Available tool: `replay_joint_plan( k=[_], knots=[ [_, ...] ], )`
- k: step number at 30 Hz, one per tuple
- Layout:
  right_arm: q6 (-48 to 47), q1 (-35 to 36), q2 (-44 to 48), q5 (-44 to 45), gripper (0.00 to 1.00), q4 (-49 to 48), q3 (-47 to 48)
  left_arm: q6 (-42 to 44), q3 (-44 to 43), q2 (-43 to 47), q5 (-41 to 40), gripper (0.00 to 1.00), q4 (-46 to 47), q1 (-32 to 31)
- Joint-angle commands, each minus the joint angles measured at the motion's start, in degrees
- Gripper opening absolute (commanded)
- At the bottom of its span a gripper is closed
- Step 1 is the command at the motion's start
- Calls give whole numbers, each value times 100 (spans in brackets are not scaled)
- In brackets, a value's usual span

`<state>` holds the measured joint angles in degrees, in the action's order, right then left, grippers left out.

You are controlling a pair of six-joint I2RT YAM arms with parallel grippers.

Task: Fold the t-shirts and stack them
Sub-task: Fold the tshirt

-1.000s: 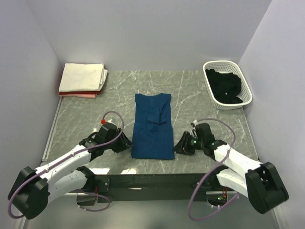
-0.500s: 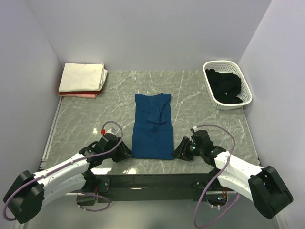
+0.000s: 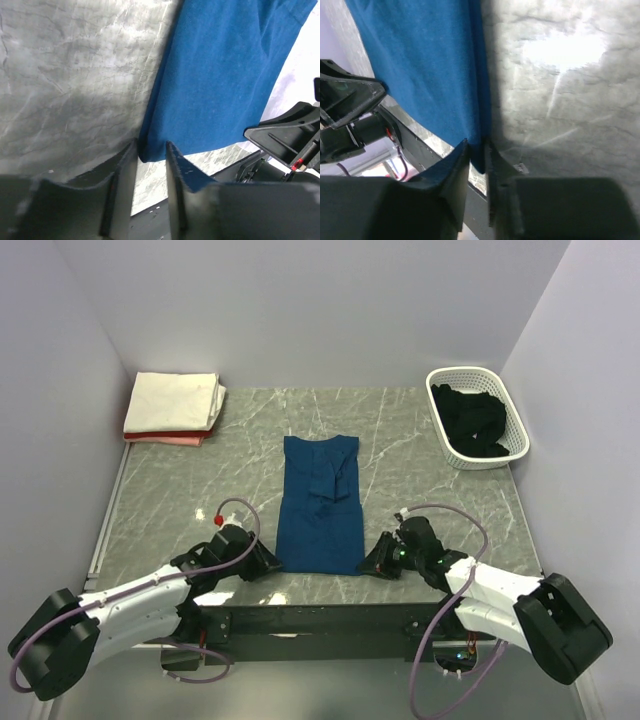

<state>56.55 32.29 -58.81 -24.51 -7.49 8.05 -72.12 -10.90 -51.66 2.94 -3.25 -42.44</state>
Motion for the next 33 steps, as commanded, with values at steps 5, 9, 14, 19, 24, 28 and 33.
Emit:
replay_joint_plan(
  k=[5, 9, 14, 19, 24, 28, 33],
  knots=[
    [-39, 67, 157, 245, 10, 168, -146, -118, 114, -274, -101, 5, 281, -335],
    [-145, 75, 624, 149, 4, 615, -207, -232, -88, -12, -250, 1, -254, -624],
    [-66, 355, 1500, -27, 0, 1143, -401, -426, -281, 769, -276, 1, -1341, -1125],
    [-215, 480, 2610, 410, 0, 2548, 230, -128, -1027, 1272, -812, 1, -2100, -1241],
    [-654, 445, 2384, 790, 0, 3078, 1345, 293, -1660, 948, -1172, 0, -2111, -1223],
    [-1075, 208, 1445, 825, 0, 2955, 2058, 821, -2135, 421, -1121, 0, -1926, -795],
    [-1445, -529, 452, 430, 0, 2665, 2999, 1690, -2812, -71, -462, 0, -1566, 295]
  ],
)
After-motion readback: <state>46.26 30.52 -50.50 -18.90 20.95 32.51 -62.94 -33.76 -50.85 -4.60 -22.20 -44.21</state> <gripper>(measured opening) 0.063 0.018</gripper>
